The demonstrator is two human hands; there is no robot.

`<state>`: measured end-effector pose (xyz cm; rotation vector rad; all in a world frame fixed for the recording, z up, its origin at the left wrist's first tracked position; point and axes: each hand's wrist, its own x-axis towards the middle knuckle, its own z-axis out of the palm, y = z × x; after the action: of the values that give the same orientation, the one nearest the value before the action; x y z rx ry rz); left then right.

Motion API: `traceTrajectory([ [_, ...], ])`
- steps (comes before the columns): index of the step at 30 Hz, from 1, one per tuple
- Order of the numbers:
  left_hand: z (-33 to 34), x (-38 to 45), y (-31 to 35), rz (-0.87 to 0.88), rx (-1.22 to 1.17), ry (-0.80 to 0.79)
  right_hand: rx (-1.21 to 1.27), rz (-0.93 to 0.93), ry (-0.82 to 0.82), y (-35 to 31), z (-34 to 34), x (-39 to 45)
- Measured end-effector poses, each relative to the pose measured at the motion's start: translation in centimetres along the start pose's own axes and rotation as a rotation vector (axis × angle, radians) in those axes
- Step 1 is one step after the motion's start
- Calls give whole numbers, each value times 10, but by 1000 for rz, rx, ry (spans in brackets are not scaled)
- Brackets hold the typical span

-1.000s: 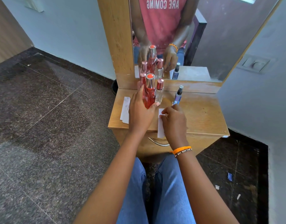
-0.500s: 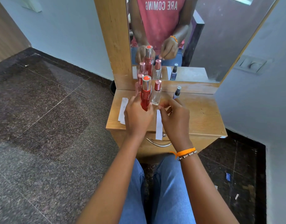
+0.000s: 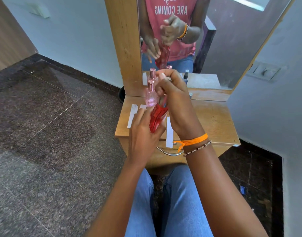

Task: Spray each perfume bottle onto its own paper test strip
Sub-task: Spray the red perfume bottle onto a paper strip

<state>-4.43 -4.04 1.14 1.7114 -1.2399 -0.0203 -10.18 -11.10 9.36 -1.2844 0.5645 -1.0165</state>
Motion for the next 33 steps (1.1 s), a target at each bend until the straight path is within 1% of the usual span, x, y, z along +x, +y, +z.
traceTrajectory([
  [3,-3,-3,1,58,-160,-53,200,28,108,-12,2,2],
  [5,-4,-6,4,83,-206,-61,290,48,87,-19,-2,3],
  [6,-4,-7,4,81,-228,-70,295,67,36,-22,-6,4],
  [8,-7,-8,6,9,-344,-122,271,145,-138,-28,-20,9],
  [9,-9,-8,7,-63,-445,-176,275,207,-248,-30,-28,12],
  [11,-15,-7,13,-228,-718,-332,348,311,-458,-32,-41,17],
  [12,-17,-6,14,-288,-824,-387,393,330,-519,-33,-45,17],
  [13,-18,-6,14,-322,-868,-411,420,328,-534,-32,-47,17],
  [14,-18,-5,14,-328,-855,-406,406,305,-506,-30,-49,15],
  [15,-18,-4,16,-301,-777,-370,340,252,-427,-26,-50,14],
  [17,-16,0,18,-145,-499,-279,108,100,-163,-20,-47,7],
  [18,-14,2,18,-53,-337,-234,29,47,-11,-17,-44,3],
  [19,-13,4,20,12,-221,-198,11,19,130,-14,-41,0],
  [20,-13,5,21,36,-181,-192,31,5,234,-12,-37,-2],
  [21,-13,5,22,25,-207,-214,79,8,297,-13,-36,-3],
  [22,-13,3,22,-11,-273,-254,150,38,312,-16,-36,-3],
  [23,-14,1,22,-79,-366,-315,231,96,268,-19,-38,-3],
  [25,-14,-2,21,-234,-579,-420,357,235,74,-27,-46,0],
  [26,-14,-2,21,-301,-669,-452,378,272,-18,-29,-50,2],
  [29,-14,0,21,-430,-825,-528,479,298,-218,-26,-61,6],
  [33,-12,-3,23,-522,-1026,-688,697,251,-473,-19,-66,6],
])
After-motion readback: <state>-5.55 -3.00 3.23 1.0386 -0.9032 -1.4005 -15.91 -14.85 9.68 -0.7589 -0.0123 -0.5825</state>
